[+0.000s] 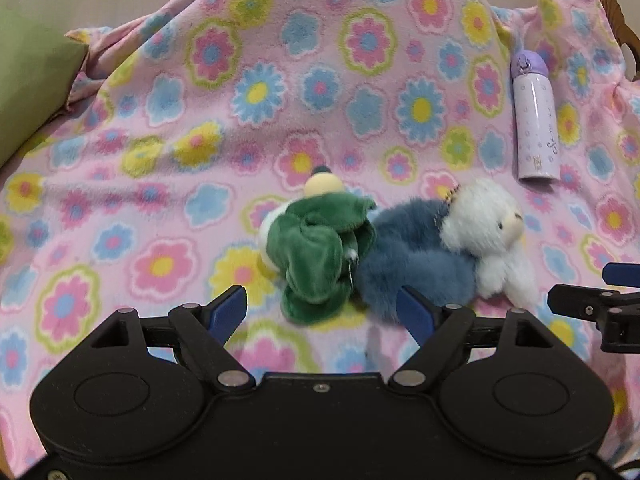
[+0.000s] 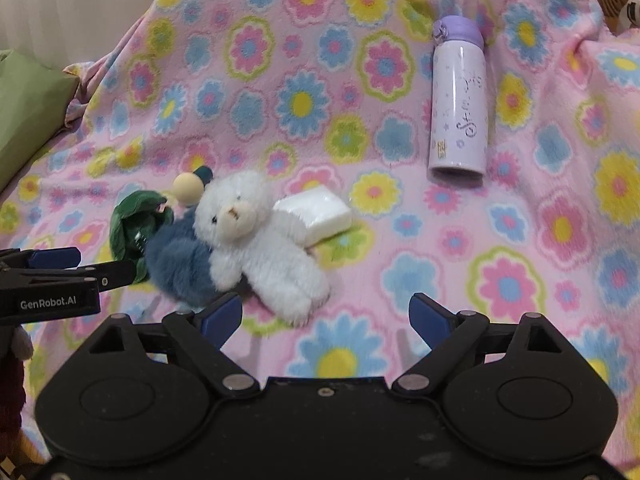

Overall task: Organize soft objects
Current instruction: 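Move both grippers back toward the green frog and white teddy bear, then grasp the green frog plush with the left gripper while the right gripper grasps the white teddy bear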

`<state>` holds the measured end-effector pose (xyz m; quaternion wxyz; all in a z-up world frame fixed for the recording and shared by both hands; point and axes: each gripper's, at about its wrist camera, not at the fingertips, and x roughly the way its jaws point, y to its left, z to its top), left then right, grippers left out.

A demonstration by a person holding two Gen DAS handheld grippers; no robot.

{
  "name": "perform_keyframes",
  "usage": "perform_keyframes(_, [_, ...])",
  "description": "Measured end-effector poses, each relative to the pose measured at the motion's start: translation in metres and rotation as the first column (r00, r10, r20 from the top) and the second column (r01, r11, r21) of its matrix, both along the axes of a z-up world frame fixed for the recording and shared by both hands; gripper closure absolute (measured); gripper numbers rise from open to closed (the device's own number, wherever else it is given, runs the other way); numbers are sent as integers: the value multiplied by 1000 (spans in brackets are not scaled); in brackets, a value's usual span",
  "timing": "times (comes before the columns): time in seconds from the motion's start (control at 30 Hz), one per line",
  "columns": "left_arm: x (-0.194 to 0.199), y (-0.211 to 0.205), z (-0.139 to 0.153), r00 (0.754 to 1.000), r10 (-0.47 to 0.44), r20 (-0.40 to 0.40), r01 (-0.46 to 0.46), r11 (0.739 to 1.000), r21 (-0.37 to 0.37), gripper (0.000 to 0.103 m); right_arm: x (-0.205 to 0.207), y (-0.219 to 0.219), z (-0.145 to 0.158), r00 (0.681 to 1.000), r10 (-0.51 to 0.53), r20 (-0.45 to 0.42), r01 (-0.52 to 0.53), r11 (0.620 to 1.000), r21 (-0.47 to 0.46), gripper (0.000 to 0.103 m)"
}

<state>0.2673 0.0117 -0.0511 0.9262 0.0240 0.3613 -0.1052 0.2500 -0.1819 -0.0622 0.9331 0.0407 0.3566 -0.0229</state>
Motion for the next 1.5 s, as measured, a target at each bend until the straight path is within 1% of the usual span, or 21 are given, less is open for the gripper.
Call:
perform_keyframes(0.1, [4, -4, -2, 999, -7, 36, 6, 1000, 24, 24, 6, -1, -2, 1000, 4, 8, -4, 1000, -5, 12])
perform_keyframes(0.23, [10, -8, -7, 997, -26, 66, 24, 999, 34, 23, 12, -1, -6, 1000, 13, 5, -13, 1000, 0, 12])
perform_keyframes(0.27, [11, -8, -8, 997, -27, 72, 25, 999, 38, 21, 13, 0, -7, 1000, 15, 5, -15, 1000, -1, 12])
perform_keyframes(0.3, [12, -9, -9, 996, -28, 80, 25, 999, 39, 16, 14, 0, -8, 1000, 18, 7, -18, 1000, -2, 12])
perform_keyframes(0.33, [13, -9, -9, 996, -28, 90, 24, 999, 36, 14, 14, 1, -8, 1000, 22, 10, -22, 1000, -5, 12])
perform_keyframes(0.47, [14, -7, -8, 992, -25, 121, 24, 1000, 6, 14, 13, 4, -10, 999, 36, 35, -35, 999, -16, 10])
perform_keyframes(0.57, [17, -6, -5, 989, -25, 142, 28, 999, -19, 10, 15, 5, -11, 998, 34, 57, -33, 999, -18, 10])
perform_keyframes(0.67, [23, -8, -4, 988, -22, 155, 26, 999, -26, 9, 17, 8, -11, 996, 35, 85, -34, 999, -13, 9])
perform_keyframes(0.77, [31, -7, -7, 991, -19, 136, 28, 998, -60, 8, 18, 13, -10, 991, 50, 122, -46, 998, -31, 5])
perform_keyframes(0.83, [37, -6, -11, 993, -20, 115, 29, 997, -77, 7, 20, 18, -11, 988, 66, 136, -58, 997, -56, 4])
perform_keyframes(0.93, [44, -3, -20, 996, -1, 90, 9, 996, -87, 7, 26, 23, -15, 986, 98, 134, -87, 993, -84, 5])
perform_keyframes(1.07, [56, 10, -32, 999, 28, 39, -21, 987, -158, 7, 32, 29, -23, 980, 147, 135, -132, 985, -114, 5])
perform_keyframes(1.17, [64, 19, -41, 999, 39, 11, -36, 978, -203, 5, 37, 32, -30, 977, 173, 128, -156, 979, -132, 7])
perform_keyframes(1.2, [65, 20, -43, 999, 36, 9, -33, 975, -219, 4, 39, 33, -32, 976, 178, 126, -161, 978, -134, 9])
perform_keyframes(1.27, [64, 20, -44, 999, 26, 20, -21, 974, -226, 4, 40, 34, -36, 974, 189, 128, -174, 977, -125, 17])
perform_keyframes(1.3, [63, 20, -45, 999, 20, 27, -14, 975, -223, 4, 40, 34, -37, 971, 200, 131, -185, 976, -115, 28])
perform_keyframes(1.33, [62, 19, -46, 999, 14, 34, -6, 975, -221, 4, 39, 34, -37, 967, 220, 127, -208, 973, -103, 45])
perform_keyframes(1.37, [62, 18, -47, 999, 9, 36, -1, 974, -224, 4, 39, 34, -38, 963, 243, 119, -233, 968, -90, 51])
perform_keyframes(1.4, [62, 19, -47, 999, 9, 35, 0, 974, -227, 4, 39, 35, -39, 962, 248, 112, -239, 967, -86, 52])
perform_keyframes(1.47, [63, 20, -47, 999, 8, 32, 0, 971, -239, 4, 34, 38, -39, 960, 251, 123, -239, 965, -108, 57])
perform_keyframes(1.5, [63, 21, -47, 1000, 8, 30, 0, 970, -243, 4, 31, 38, -38, 958, 260, 125, -246, 962, -116, 65])
